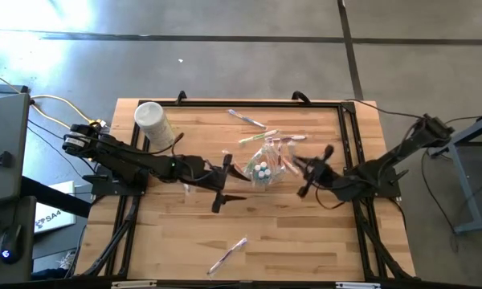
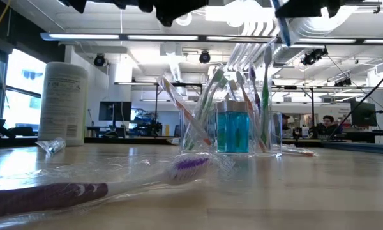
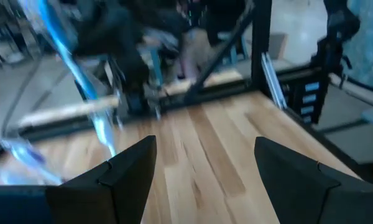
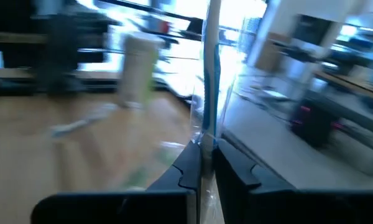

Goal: Pick & Place toothbrushing station
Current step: Put the blue toothbrush into the transparent organizer

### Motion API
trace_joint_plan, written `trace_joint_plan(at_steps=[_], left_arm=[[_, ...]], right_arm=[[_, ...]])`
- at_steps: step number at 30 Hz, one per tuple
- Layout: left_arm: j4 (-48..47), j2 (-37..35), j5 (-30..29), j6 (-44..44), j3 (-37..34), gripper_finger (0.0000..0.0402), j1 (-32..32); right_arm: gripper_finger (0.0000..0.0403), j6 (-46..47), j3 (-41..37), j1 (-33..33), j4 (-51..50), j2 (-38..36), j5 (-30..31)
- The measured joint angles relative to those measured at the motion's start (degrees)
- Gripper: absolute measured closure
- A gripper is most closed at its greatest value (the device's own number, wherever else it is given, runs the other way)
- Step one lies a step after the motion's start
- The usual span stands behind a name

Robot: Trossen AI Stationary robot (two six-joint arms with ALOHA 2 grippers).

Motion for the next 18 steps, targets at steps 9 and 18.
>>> trace_joint_plan(at_steps=[9, 18], left_arm=[[6.0, 0.0, -1.1, 4.8, 0.0, 0.0135, 0.0], [7.5, 1.2, -5.8, 5.4, 0.0, 0.0135, 0.0]], right_arm=[[0.0385, -18.0, 0.0, -2.8, 26.9, 12.7, -20.7], [0.0385, -23.6, 0.0, -6.7, 35.3, 17.7, -33.7]])
